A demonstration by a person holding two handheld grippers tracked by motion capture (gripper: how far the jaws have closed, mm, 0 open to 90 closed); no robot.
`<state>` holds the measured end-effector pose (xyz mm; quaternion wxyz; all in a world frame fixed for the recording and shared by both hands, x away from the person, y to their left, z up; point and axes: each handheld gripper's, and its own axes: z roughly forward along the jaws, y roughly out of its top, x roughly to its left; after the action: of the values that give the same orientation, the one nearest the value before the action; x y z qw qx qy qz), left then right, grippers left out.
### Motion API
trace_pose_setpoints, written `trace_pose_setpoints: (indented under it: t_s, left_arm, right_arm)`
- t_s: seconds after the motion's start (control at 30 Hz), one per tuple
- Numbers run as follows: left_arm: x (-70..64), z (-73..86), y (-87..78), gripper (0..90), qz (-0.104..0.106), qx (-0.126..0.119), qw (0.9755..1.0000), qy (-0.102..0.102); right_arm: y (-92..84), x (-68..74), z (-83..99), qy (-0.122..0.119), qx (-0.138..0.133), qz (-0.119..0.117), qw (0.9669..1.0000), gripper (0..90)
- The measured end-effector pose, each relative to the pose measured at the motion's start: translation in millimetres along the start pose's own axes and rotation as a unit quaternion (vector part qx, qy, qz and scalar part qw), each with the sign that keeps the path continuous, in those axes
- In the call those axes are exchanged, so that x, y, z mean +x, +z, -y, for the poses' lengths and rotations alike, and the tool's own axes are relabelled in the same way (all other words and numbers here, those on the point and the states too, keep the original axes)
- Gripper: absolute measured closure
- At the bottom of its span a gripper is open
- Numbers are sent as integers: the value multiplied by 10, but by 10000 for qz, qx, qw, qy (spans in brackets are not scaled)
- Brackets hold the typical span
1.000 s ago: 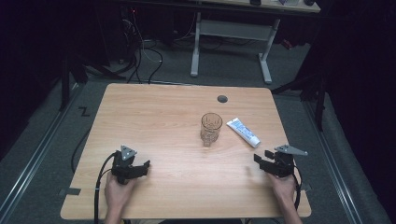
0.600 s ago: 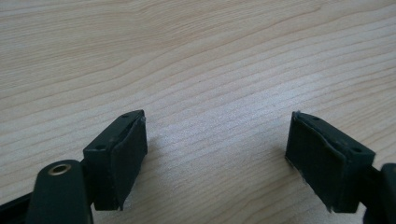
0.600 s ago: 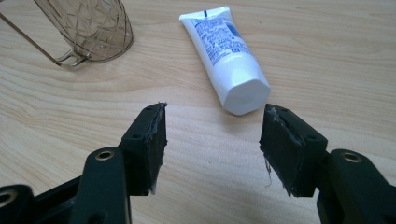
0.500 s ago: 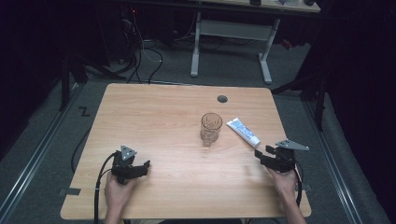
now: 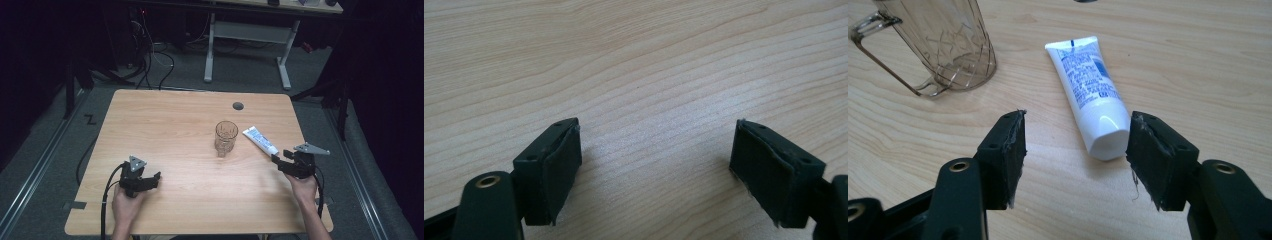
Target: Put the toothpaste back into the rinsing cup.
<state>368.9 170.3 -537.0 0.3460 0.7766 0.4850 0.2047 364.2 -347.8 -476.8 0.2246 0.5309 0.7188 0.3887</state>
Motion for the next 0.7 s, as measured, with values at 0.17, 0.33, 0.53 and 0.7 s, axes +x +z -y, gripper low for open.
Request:
trace_pose_setpoints:
  t_s: [0.17,0.33,0.53,0.7]
  left_arm:
    - [0,0,0,207,1,2,10000,2]
    - [1,0,0,207,1,1,10000,2]
    - [0,0,0,207,0,-3,10000,-2]
    - [1,0,0,207,2,4,10000,4]
  right_arm:
    - [24,30,-76,-86,-64,-11,9999,419]
    - [63,52,-147,-169,-48,-20,9998,424]
    - [76,50,-213,-204,-53,-25,9998,424]
    - [96,51,-284,-251,4,-33,9997,422]
